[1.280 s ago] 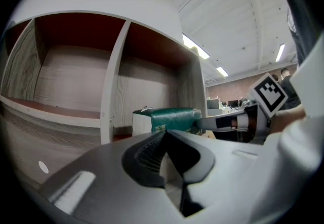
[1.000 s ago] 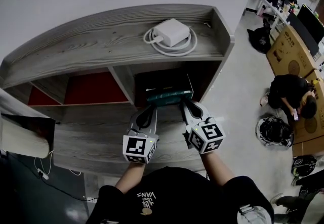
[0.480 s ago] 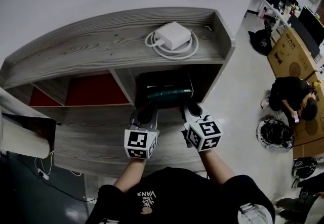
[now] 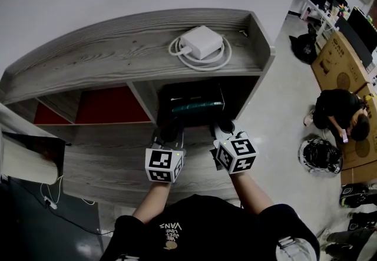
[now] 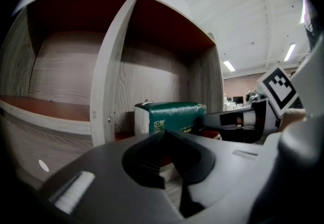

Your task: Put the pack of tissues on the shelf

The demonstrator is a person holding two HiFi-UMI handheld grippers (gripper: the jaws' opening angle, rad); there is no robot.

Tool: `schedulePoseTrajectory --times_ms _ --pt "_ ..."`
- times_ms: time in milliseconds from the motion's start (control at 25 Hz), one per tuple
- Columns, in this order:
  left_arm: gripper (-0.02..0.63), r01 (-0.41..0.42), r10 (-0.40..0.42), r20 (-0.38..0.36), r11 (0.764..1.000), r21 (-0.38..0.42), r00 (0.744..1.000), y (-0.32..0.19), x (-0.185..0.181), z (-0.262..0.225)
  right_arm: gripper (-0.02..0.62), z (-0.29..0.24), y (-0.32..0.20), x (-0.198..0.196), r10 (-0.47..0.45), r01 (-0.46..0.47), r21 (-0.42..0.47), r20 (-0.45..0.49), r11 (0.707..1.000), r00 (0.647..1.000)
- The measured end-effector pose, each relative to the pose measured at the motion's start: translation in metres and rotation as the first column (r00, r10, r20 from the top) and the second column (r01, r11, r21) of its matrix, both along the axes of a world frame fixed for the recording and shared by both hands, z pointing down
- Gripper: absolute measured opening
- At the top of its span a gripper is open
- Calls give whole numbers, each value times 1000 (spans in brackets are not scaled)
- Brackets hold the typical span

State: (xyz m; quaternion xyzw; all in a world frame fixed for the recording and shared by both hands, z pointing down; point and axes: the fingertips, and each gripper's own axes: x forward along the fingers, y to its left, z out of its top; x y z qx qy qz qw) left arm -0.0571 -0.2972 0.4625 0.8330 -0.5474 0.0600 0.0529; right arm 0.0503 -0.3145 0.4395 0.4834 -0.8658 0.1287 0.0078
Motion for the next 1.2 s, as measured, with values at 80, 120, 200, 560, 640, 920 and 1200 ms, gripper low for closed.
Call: schedulePoseTrajectory --times_ms 80,120,200,560,640,920,1200 --pt "52 1 -1 -6 1000 -2 1000 -1 0 1 3 0 0 0 -2 1 0 4 1000 1000" --pt "52 0 0 -8 1000 -3 1000 -1 0 1 3 0 0 -1 -6 6 1 4 1000 1000" --pt "52 -5 5 -9 1000 -2 1000 0 2 1 3 0 2 -2 -15 15 7 3 1000 1000" --pt "52 -15 15 -11 999 43 1000 14 3 -9 3 -12 17 -1 -16 15 43 26 999 1000" --pt "52 -16 17 -15 999 51 1000 19 2 -10 3 -9 22 0 -19 18 46 15 999 1000" --pt "52 -28 30 -20 997 73 999 44 1 -14 3 -16 47 4 10 -11 50 16 999 1000" --pt "52 -53 56 -32 995 88 998 67 -2 -15 3 -12 74 6 23 -24 54 17 998 1000"
